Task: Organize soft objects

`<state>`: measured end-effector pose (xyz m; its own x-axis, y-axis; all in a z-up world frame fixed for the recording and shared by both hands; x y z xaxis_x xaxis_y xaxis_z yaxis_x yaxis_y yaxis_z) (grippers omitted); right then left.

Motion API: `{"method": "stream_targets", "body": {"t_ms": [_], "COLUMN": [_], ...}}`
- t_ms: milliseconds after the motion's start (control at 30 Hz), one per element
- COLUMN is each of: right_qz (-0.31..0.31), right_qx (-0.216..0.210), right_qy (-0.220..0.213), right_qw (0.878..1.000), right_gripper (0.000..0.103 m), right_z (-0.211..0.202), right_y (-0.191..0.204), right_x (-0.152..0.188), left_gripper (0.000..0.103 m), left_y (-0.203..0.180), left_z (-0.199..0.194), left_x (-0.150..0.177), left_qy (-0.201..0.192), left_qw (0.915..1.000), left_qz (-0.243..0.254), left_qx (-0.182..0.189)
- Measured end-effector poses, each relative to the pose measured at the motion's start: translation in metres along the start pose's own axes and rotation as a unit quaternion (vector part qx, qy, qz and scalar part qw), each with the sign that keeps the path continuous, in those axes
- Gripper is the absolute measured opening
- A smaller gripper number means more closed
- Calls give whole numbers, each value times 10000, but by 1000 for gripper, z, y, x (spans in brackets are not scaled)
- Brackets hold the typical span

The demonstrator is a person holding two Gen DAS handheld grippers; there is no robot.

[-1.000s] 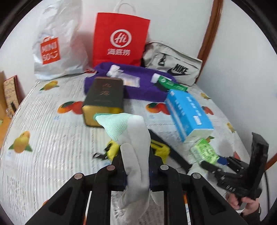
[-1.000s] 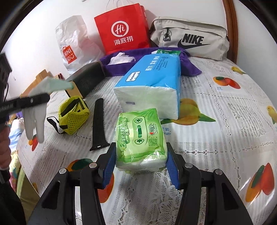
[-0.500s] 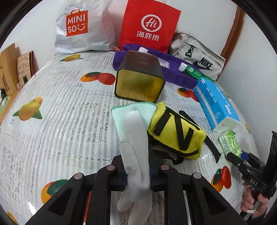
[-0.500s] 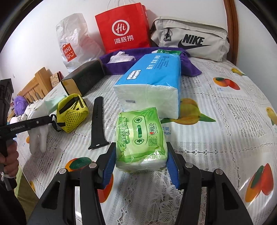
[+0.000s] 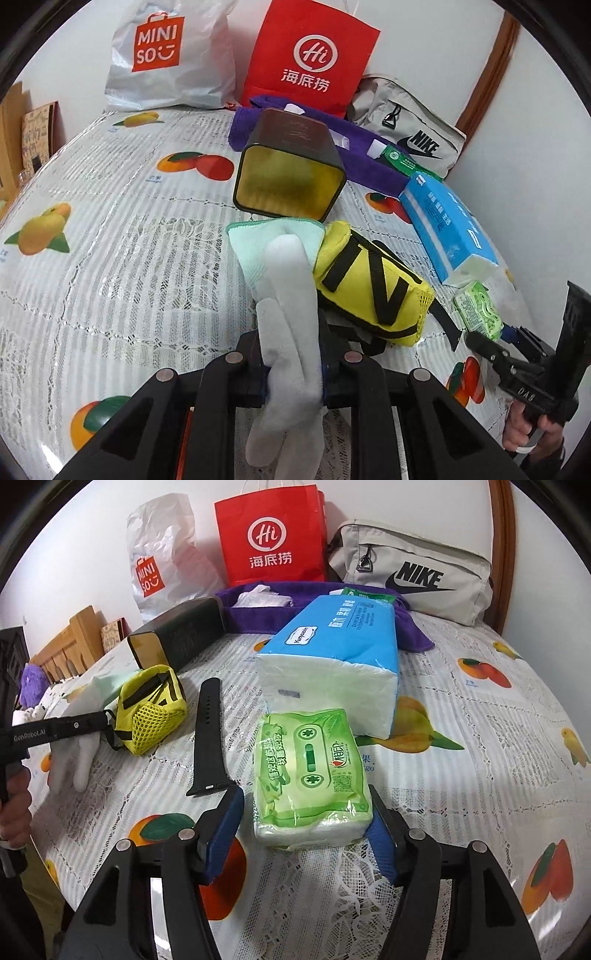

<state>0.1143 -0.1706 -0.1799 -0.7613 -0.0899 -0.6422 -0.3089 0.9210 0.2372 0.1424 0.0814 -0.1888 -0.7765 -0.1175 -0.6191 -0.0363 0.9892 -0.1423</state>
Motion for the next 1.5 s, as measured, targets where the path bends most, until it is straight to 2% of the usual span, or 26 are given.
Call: {"method": "stream_targets", "body": {"t_ms": [33, 67, 200, 500, 833, 1200, 1500], "right_qz": [45, 105, 353, 340, -29, -341, -452], "right_qx": [12, 32, -152, -212, -394, -354, -359], "right_qy": [2, 8, 74, 192, 190, -274, -278], "right_qw": [10000, 9999, 9992, 9990, 9990, 9984, 9979], "right_gripper": [61, 54, 54, 53, 53, 53, 53], "right_z": [0, -1, -2, -6, -33, -53, -28], "right_y": [-2, -4, -11, -9, 2, -2, -20], "right_x": [0, -1, -6, -11, -28, -77, -144], "left_gripper": [18, 18, 18, 18, 18, 18, 18], "left_y": [-1, -2, -1, 2, -10, -36, -43], "left_z": [0, -1, -7, -30, -47, -50, -35], "left_x": [0, 0, -4, -24, -56, -108, -151], "left_qy": [6, 10, 41, -36, -114, -263, -318], "left_qw": [10000, 10000, 9999, 9998, 9998, 9993, 9985], "left_qz": [27, 75, 93, 90, 59, 181, 195], "left_qx": [-17, -20, -19, -146, -120, -173, -397]}}
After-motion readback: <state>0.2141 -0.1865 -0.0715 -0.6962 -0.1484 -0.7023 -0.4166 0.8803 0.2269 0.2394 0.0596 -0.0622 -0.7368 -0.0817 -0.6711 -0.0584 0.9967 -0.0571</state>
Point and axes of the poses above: each gripper's, at about its wrist camera, not at the fingertips, and z roughly the way its jaws point, y to its left, x to its underside, the point moved 3 cm from there along z, roughly the way its jaws point, and after that the axes turned 11 degrees about -x, right-handed, at the moved point
